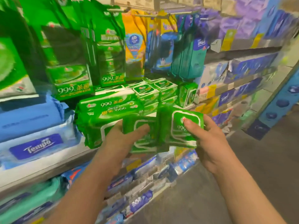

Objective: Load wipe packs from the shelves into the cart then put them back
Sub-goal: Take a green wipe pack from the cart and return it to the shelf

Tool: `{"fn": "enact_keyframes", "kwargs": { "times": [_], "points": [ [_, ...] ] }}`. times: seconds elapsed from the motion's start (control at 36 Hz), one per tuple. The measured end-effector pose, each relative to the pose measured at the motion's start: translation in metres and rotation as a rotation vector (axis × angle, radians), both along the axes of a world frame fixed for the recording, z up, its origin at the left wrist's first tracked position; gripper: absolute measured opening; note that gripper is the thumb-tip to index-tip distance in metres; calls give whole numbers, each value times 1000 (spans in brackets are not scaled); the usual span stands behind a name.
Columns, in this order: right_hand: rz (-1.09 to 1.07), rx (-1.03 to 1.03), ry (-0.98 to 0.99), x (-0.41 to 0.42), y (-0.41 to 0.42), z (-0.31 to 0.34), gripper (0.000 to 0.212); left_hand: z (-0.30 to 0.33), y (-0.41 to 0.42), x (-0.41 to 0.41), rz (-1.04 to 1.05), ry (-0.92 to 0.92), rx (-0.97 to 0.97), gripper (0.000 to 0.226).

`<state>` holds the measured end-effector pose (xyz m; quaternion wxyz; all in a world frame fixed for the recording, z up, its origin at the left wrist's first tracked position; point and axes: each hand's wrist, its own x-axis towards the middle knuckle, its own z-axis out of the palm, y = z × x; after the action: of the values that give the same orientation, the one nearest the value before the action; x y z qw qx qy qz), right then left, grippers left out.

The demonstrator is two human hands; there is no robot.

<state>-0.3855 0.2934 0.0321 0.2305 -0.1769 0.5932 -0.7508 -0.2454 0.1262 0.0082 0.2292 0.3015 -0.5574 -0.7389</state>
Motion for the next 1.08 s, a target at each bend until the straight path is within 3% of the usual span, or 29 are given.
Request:
{"fn": "enact_keyframes", "kwargs": {
  "times": [0.08, 0.11, 0.22, 0.33, 0.44, 0.5, 0.67, 0.78, 0.86, 0.97, 1.08],
  "points": [
    [-17, -43, -21, -50, -4, -2, 70, 0, -2, -13, 150, -19, -65, 123],
    [-6, -18, 4, -64, -6, -2, 78, 0, -2, -17, 196, -14, -92, 129],
    [107, 143, 268, -109, -21, -5, 78, 6, 12, -28, 298, 86, -84, 105],
    [219, 326, 635, -140, -53, -19, 74, 9, 14, -35, 373, 154, -36, 97],
    [317, 345, 959, -149, -86, -24, 62, 10, 5, -38, 517, 179, -33, 129],
    [312, 329, 1043, -153, -100, -23, 55, 5, -2, -37, 563, 195, -49, 133],
    [399, 227, 1112, -163, -127, -43, 52, 8, -8, -41, 585, 261, -19, 127],
    [390, 351, 1085, -172, -130, -62, 45, 12, -9, -45, 485, 236, -70, 62],
    [391, 395, 1126, -174, -126, -66, 46, 13, -13, -47, 451, 232, -94, 37],
    [361, 407, 1104, -175, -121, -54, 44, 19, -13, -56, 416, 204, -125, 54],
    [361, 177, 829, -170, -108, -10, 41, 26, -7, -70, 386, 168, -176, 53]
  ]
}}
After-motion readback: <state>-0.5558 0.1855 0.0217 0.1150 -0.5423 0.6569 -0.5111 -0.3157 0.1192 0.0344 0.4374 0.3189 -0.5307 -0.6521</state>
